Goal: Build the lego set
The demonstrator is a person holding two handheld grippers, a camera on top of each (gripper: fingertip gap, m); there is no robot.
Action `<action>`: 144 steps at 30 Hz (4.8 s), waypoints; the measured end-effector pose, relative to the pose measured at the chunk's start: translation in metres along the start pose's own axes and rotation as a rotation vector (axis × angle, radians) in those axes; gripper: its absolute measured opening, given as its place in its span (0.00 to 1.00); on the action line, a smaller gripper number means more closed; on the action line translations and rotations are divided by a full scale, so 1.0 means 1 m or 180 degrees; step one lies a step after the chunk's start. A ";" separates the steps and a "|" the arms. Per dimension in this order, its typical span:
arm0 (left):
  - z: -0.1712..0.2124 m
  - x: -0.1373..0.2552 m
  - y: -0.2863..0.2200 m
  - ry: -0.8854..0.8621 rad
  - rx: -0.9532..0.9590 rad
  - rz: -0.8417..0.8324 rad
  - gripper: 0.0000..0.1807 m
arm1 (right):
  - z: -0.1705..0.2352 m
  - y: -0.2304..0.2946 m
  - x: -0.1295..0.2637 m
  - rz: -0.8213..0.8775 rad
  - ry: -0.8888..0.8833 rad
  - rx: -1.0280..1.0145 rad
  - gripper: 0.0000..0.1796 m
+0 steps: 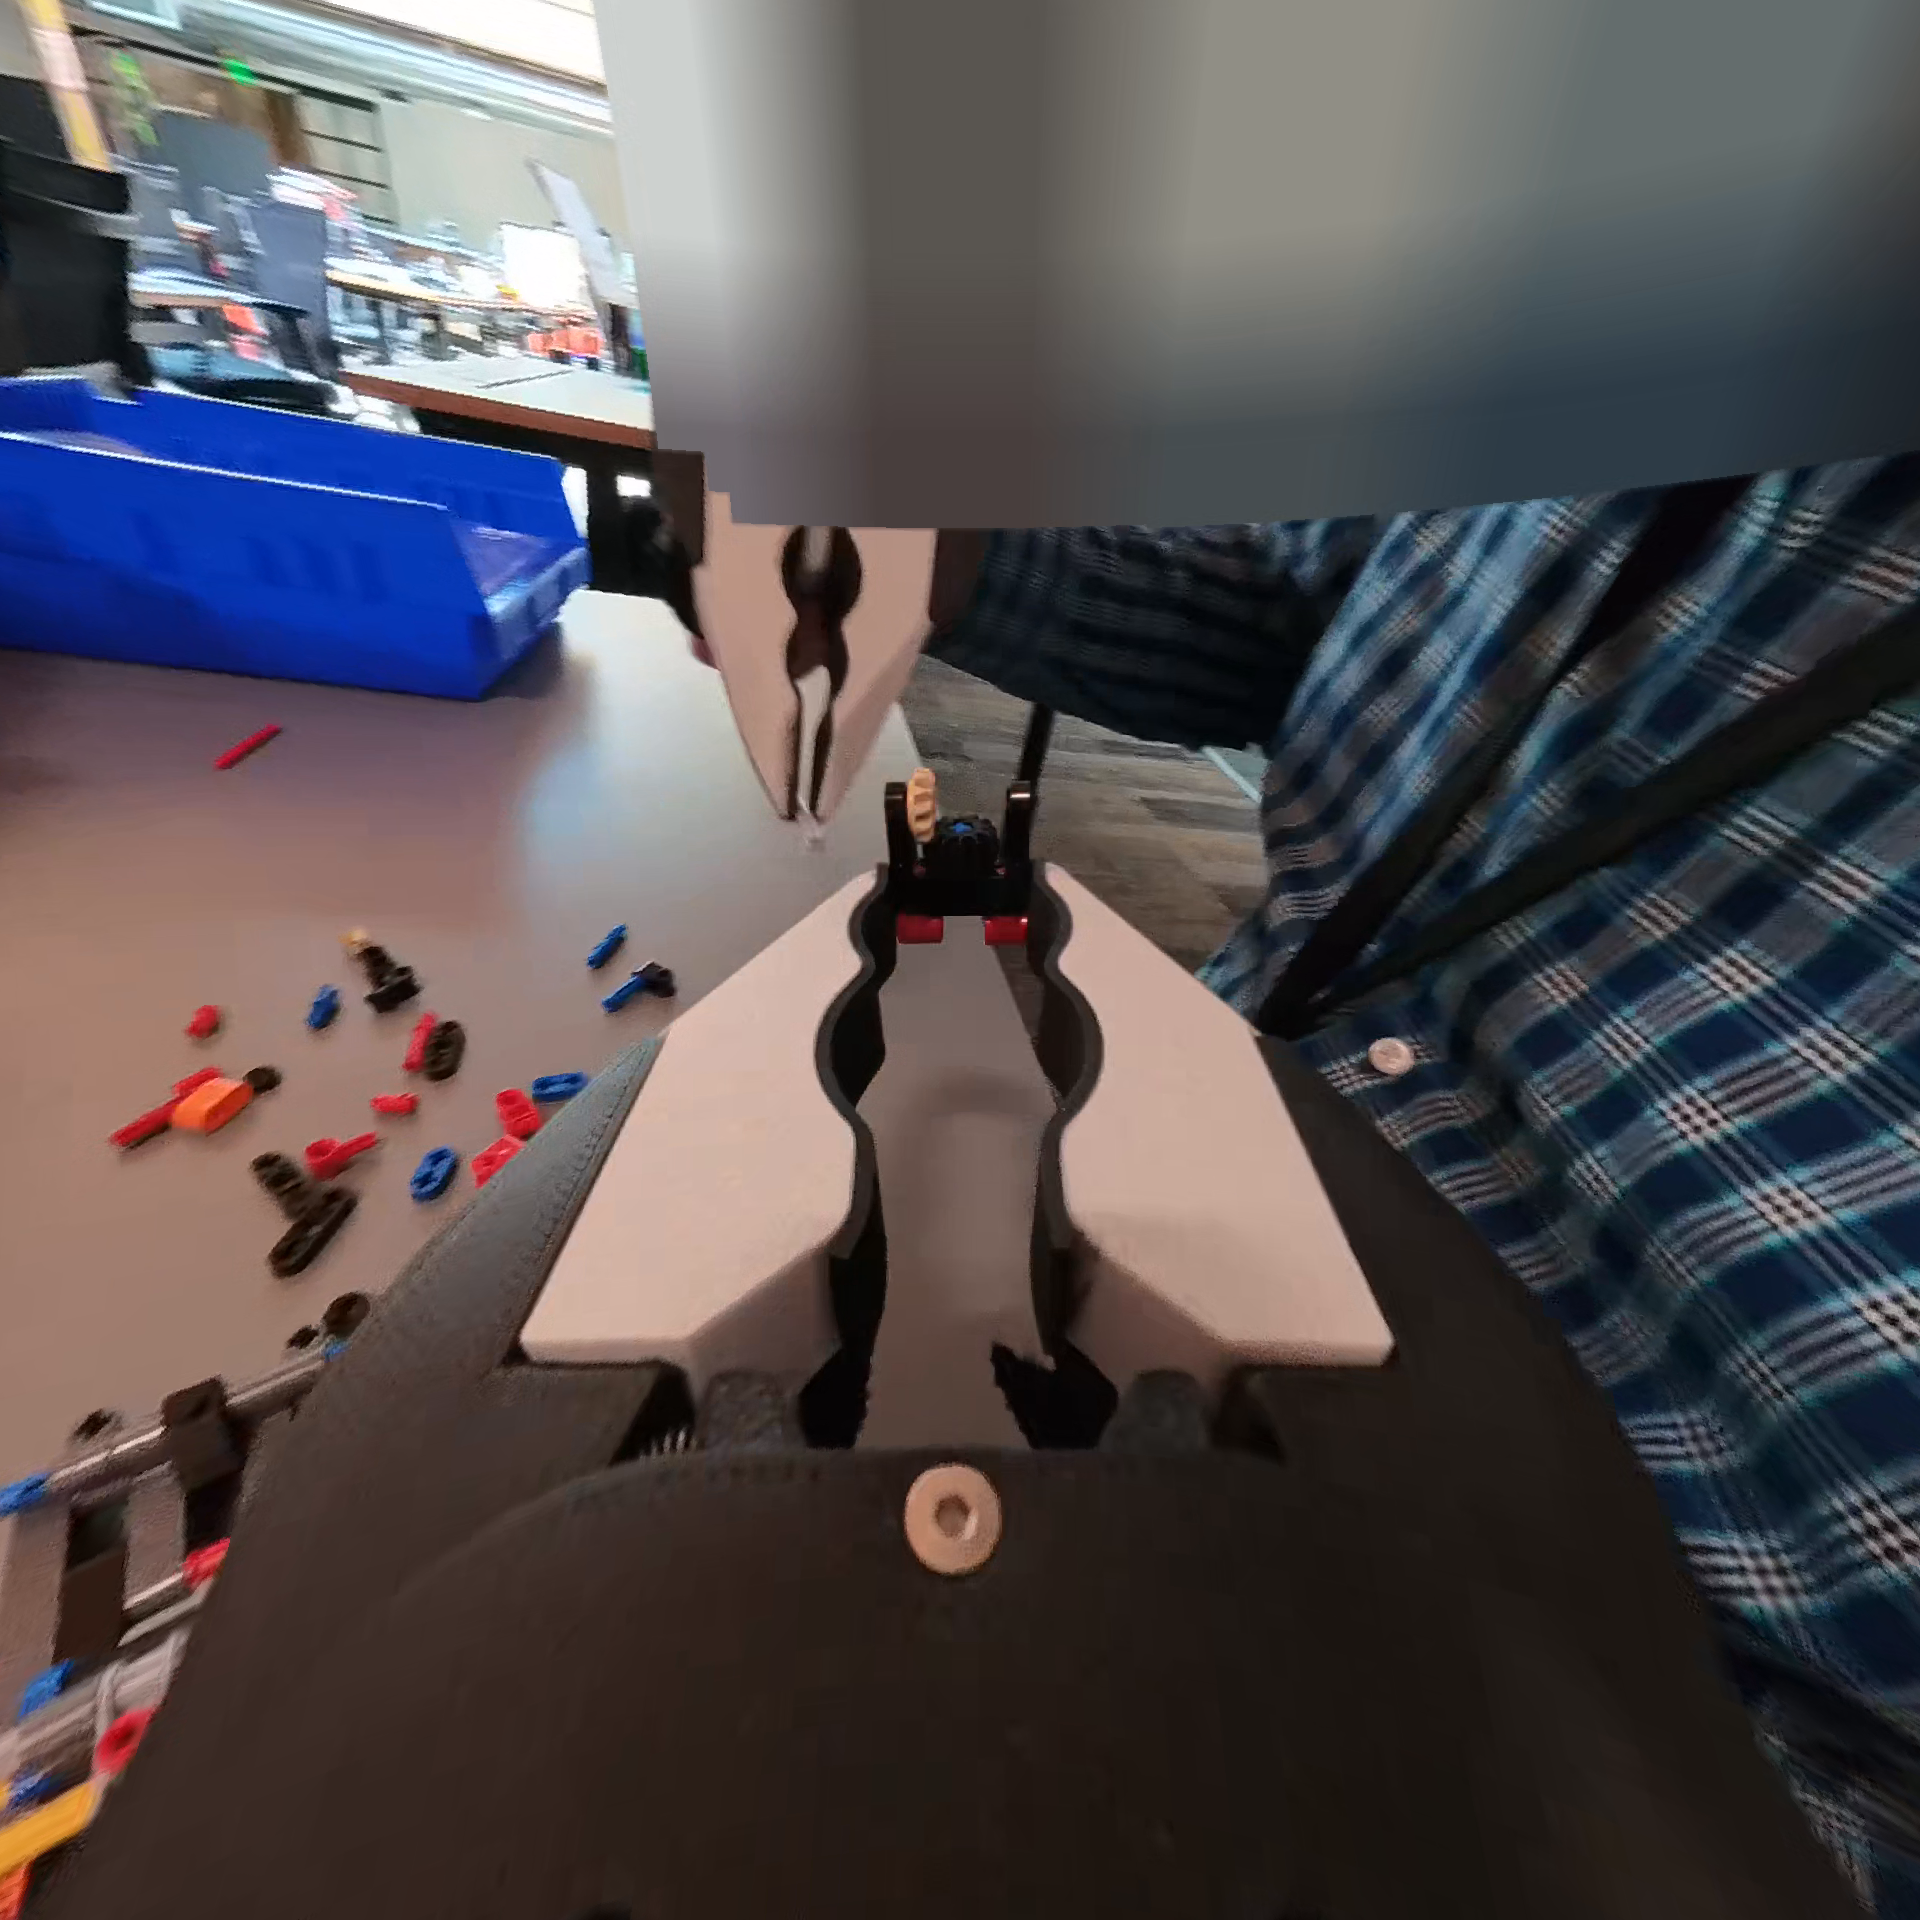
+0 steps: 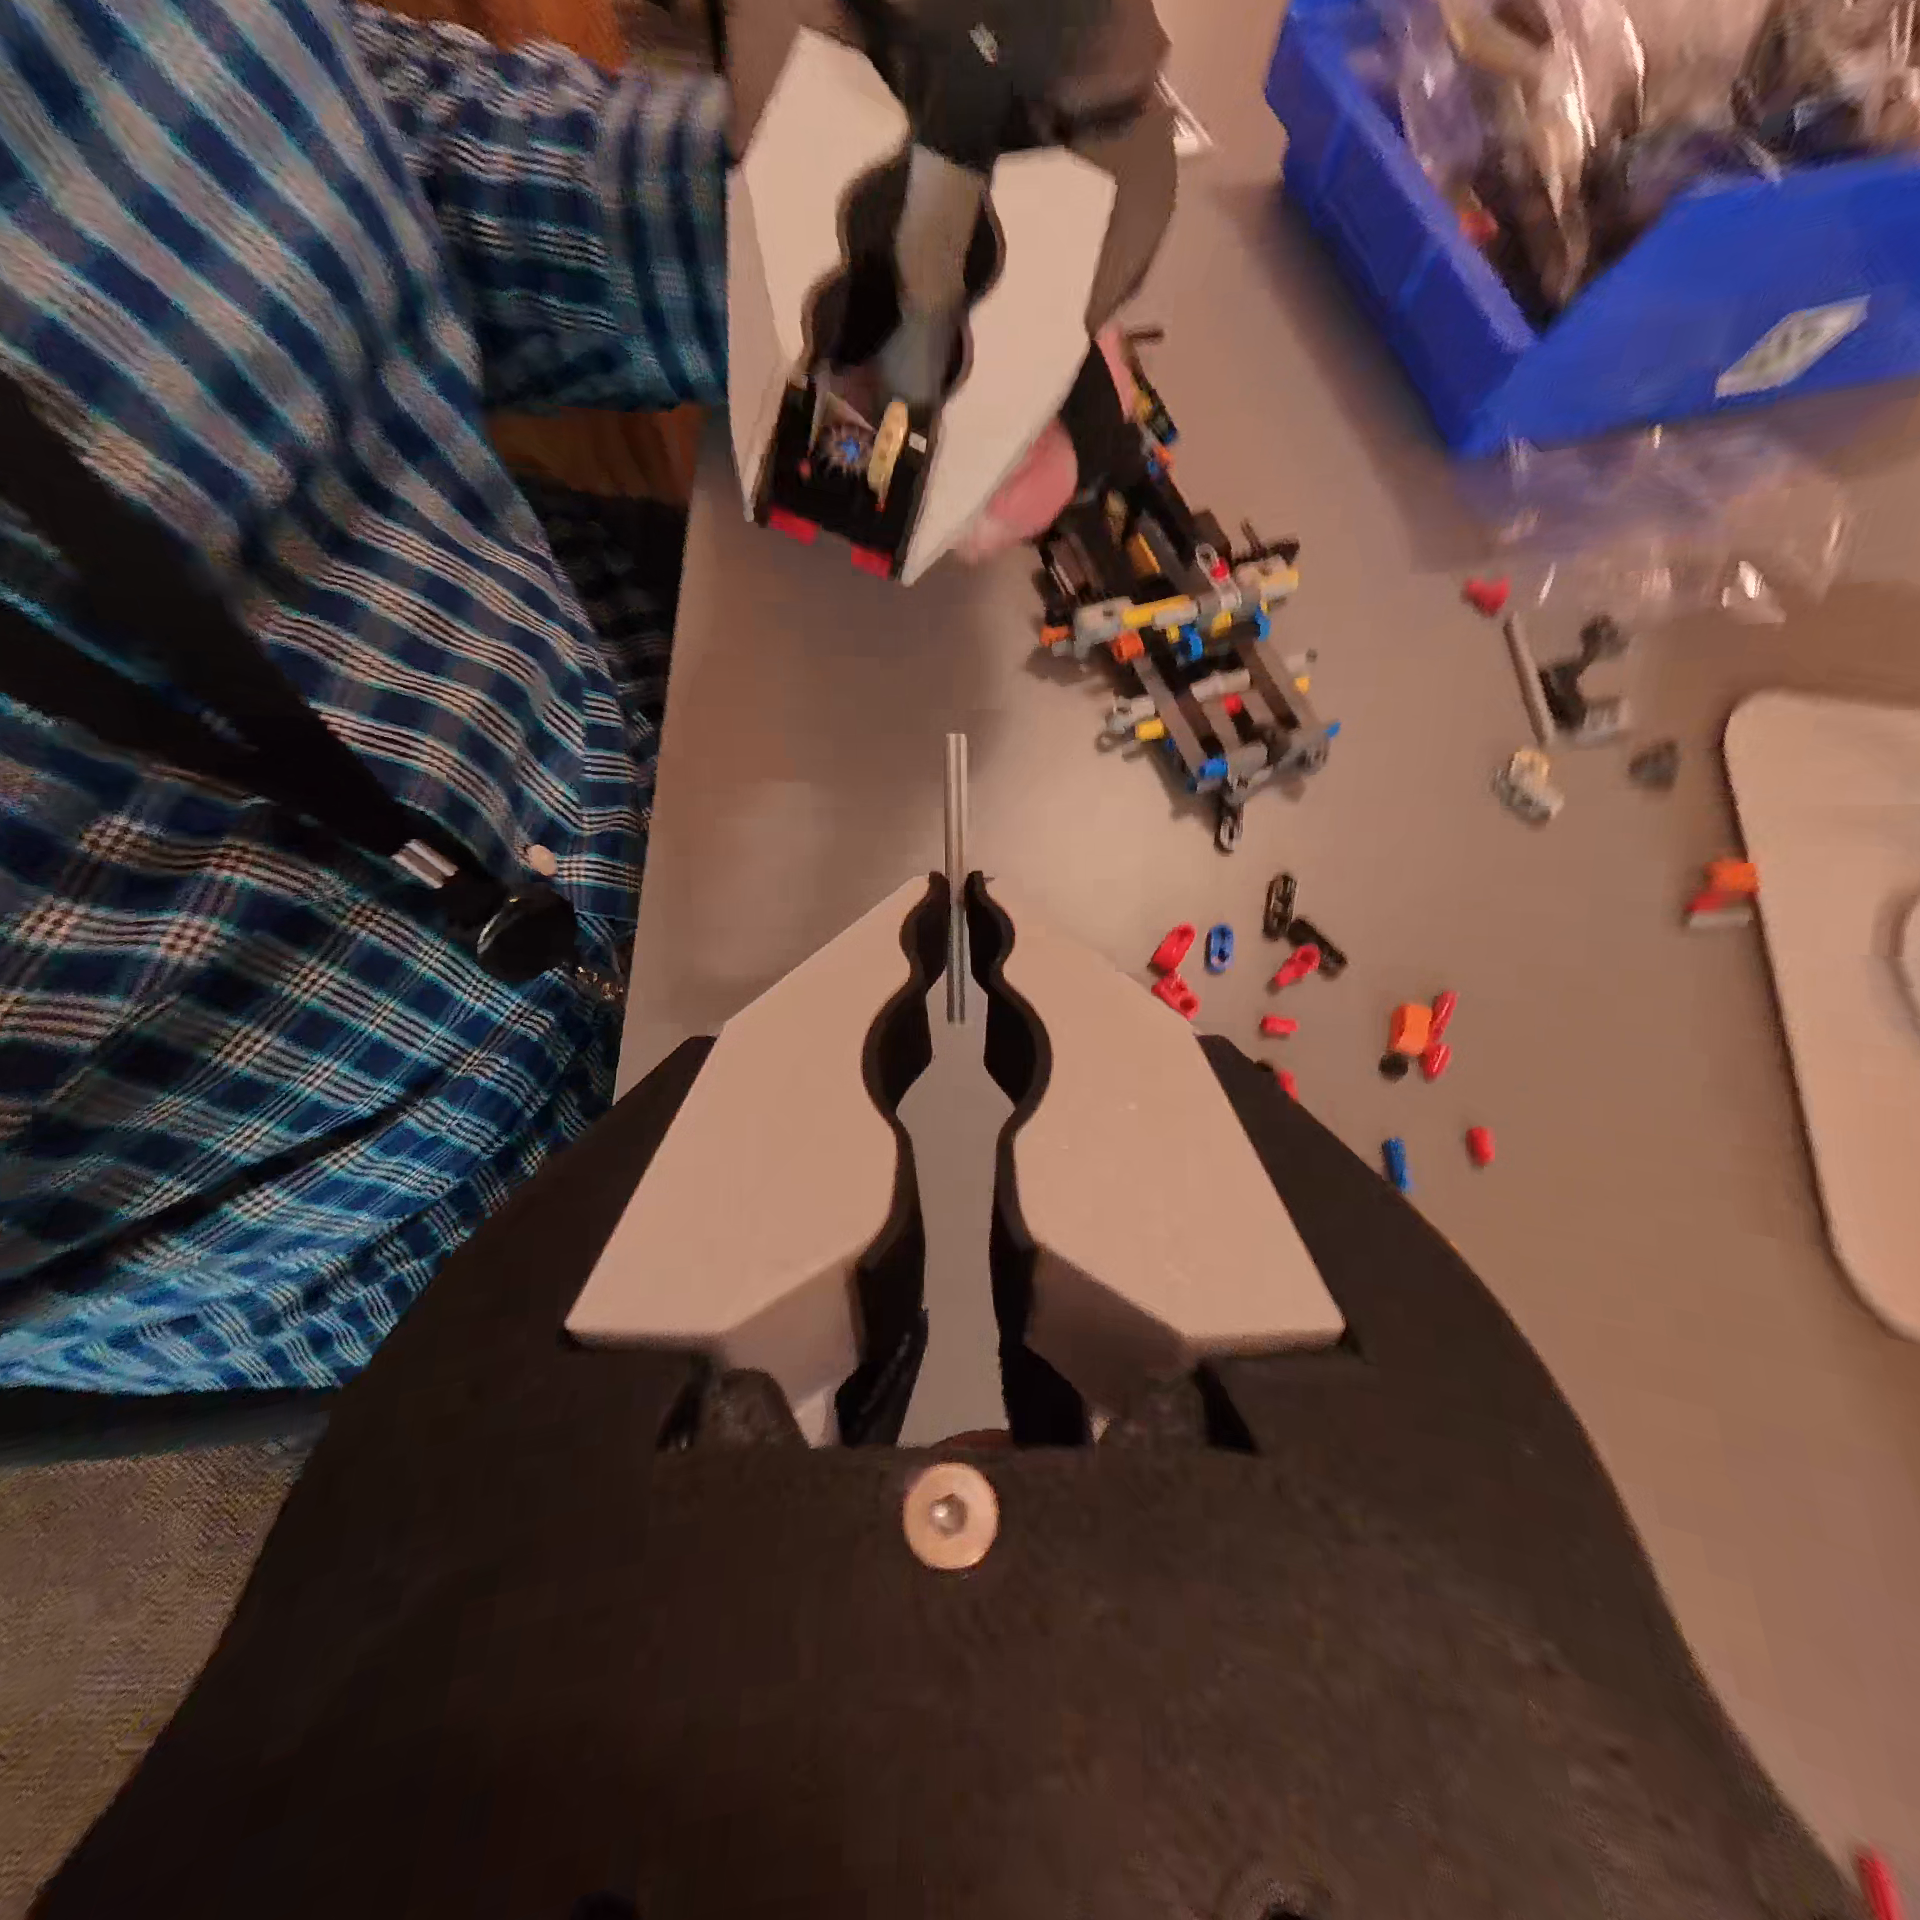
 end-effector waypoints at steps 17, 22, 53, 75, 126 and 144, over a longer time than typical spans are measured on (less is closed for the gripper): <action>-0.012 0.001 -0.010 0.0137 0.0329 0.1037 0.13 | -0.039 -0.020 -0.003 -0.0741 -0.0828 0.0930 0.00; -0.012 0.000 -0.009 0.0165 0.0393 0.1190 0.13 | -0.043 -0.020 -0.007 -0.0816 -0.0950 0.0996 0.00; -0.008 -0.001 -0.007 0.0078 0.0680 0.1562 0.13 | -0.057 -0.018 -0.009 -0.0564 -0.0813 0.1719 0.00; -0.011 -0.003 -0.009 0.0096 0.0528 0.1504 0.13 | -0.058 -0.020 -0.010 -0.0455 -0.0833 0.1738 0.01; -0.025 -0.021 -0.007 0.0208 -0.1211 -0.0169 0.13 | -0.056 -0.001 -0.001 0.0752 -0.1001 -0.0630 0.12; -0.018 -0.014 -0.004 0.0331 -0.1252 -0.0343 0.13 | -0.022 -0.005 0.012 0.0961 -0.0642 -0.0812 0.31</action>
Point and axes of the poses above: each gripper's, where its closed fingertips meet, x back along the fingers, z out of its underside, y = z × x across the jaws, the point moved 6 cm from there along x, back along the fingers, and after that the axes turned 15 degrees about x, right-handed, at the moved point
